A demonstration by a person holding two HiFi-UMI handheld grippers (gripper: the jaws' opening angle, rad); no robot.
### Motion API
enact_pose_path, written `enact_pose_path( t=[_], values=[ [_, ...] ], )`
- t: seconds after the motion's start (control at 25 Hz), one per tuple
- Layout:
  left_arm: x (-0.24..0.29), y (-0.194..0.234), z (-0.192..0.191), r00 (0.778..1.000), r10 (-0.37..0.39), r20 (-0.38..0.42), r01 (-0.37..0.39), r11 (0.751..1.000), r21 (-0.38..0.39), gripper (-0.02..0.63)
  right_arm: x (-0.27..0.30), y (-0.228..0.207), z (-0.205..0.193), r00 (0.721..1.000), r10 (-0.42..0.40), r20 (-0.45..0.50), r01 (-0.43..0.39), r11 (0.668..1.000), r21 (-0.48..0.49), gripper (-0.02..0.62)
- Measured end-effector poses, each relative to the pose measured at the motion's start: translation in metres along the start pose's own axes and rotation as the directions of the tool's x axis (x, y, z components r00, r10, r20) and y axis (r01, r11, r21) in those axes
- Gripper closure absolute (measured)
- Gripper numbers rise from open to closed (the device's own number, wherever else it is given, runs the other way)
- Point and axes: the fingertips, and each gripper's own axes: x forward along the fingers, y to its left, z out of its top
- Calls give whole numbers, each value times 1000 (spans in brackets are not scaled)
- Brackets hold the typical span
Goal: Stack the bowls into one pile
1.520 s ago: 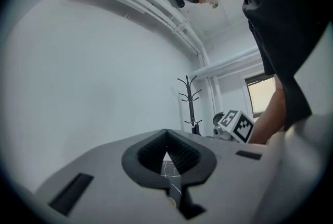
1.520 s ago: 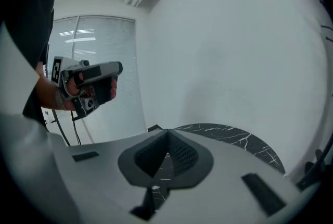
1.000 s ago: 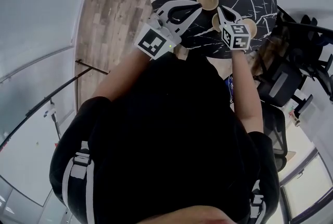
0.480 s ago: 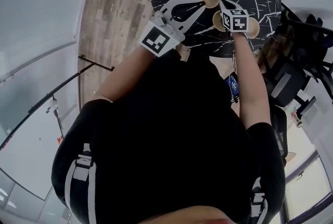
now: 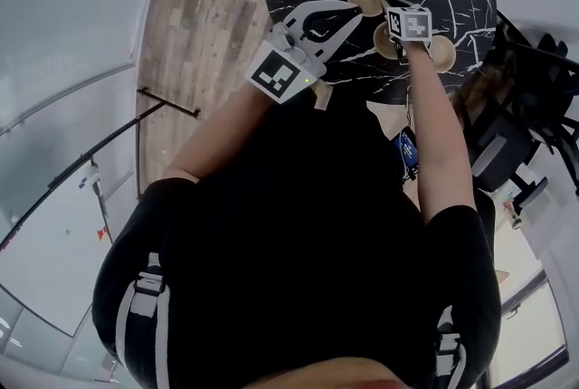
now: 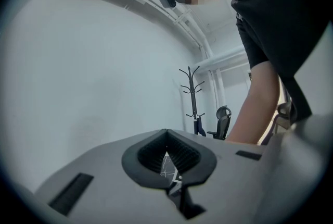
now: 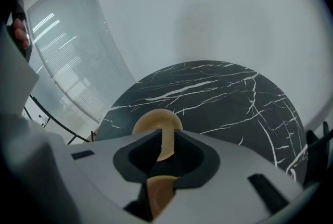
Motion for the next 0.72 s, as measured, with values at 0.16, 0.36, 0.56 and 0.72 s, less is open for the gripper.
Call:
enact_pose_path(
  t=[0.16, 0.36, 0.56, 0.72],
  values=[
    [0, 3, -2, 1000, 8, -7, -8, 1000, 4, 603, 9, -8, 0, 998, -4, -57, 6, 999, 41, 496],
    [-4, 7, -11, 999, 27, -29, -27, 1000, -13, 603, 27, -16, -11, 990, 22, -138, -5, 993, 118, 471],
    [-11, 13, -15, 998, 45, -34, -45, 999, -3, 603, 43, -17, -19, 980, 41, -194, -13, 989, 145, 474],
    [-15, 17, -19, 997, 57, -46, -58, 998, -12, 603, 52, -19, -23, 971, 33, -235, 3, 989, 149, 495]
  ],
)
